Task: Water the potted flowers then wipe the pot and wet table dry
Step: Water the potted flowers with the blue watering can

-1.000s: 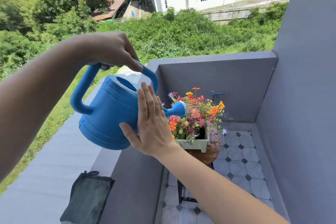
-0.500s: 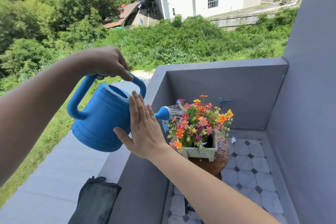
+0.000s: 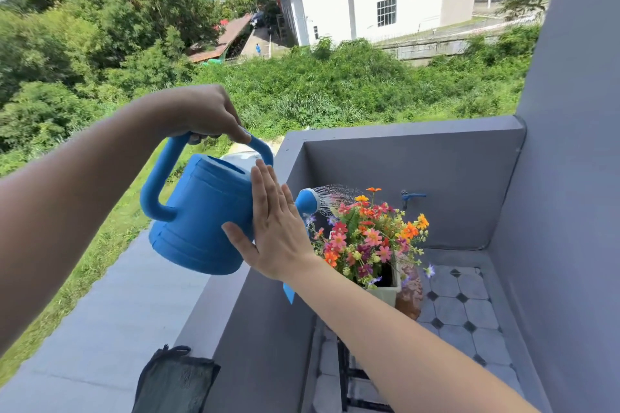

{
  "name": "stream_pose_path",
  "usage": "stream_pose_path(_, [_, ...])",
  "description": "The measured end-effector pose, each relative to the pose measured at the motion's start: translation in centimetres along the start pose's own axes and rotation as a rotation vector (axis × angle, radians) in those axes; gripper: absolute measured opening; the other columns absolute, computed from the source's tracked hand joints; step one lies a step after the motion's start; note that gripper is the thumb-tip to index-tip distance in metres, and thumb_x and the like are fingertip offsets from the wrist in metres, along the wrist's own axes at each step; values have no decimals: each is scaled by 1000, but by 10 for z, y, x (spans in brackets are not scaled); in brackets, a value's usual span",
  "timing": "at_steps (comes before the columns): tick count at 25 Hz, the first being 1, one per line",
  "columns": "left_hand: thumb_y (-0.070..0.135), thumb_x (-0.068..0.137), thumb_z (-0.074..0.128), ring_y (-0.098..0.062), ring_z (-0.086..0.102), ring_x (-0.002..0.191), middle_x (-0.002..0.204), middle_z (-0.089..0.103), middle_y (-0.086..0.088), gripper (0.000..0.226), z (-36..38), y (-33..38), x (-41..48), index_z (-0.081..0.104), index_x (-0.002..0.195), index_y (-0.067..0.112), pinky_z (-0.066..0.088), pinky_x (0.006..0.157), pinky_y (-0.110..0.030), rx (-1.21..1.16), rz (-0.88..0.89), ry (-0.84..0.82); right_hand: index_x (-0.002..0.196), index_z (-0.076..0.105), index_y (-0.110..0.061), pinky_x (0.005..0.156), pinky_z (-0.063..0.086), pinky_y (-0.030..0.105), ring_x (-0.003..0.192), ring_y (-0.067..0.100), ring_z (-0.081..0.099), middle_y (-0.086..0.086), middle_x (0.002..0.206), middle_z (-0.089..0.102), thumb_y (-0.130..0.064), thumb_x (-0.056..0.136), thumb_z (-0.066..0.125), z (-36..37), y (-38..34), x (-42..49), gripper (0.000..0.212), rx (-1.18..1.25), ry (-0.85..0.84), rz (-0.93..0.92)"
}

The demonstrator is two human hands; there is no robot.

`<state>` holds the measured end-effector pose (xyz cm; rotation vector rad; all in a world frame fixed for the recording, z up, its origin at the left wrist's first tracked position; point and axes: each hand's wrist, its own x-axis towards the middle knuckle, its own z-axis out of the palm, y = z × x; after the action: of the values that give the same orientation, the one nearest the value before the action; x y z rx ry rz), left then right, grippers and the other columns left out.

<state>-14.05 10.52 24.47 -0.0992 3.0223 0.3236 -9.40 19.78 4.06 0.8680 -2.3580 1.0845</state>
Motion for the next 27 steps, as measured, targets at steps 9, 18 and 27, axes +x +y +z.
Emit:
stream_pose_path(9, [22, 77, 75, -16, 34, 41, 50, 43, -7, 26, 6, -21, 3, 72, 91, 0, 31, 37, -20, -1, -112, 14, 143, -24, -16, 117, -17, 28, 149, 14, -15, 4, 163, -15, -55, 95, 28, 10, -10, 3, 82, 28, -111, -3])
stream_pose_path(18, [22, 76, 76, -8, 28, 27, 49, 40, -5, 11, 17, 15, -23, 75, 83, 14, 26, 30, -18, 24, 7, -119, 152, -10, -17, 120, -12, 32, 151, 19, -11, 2, 161, -12, -63, 94, 14, 9, -29, -46, 78, 64, 172, 47])
stream_pose_path(27, [23, 77, 74, -9, 30, 28, 52, 43, -8, 20, 11, 23, -35, 74, 90, 9, 28, 30, -20, 21, 33, -61, 150, -13, -24, 118, -17, 29, 149, 15, -16, 3, 160, -12, -61, 95, 20, -8, -26, -44, 75, 48, 131, 40])
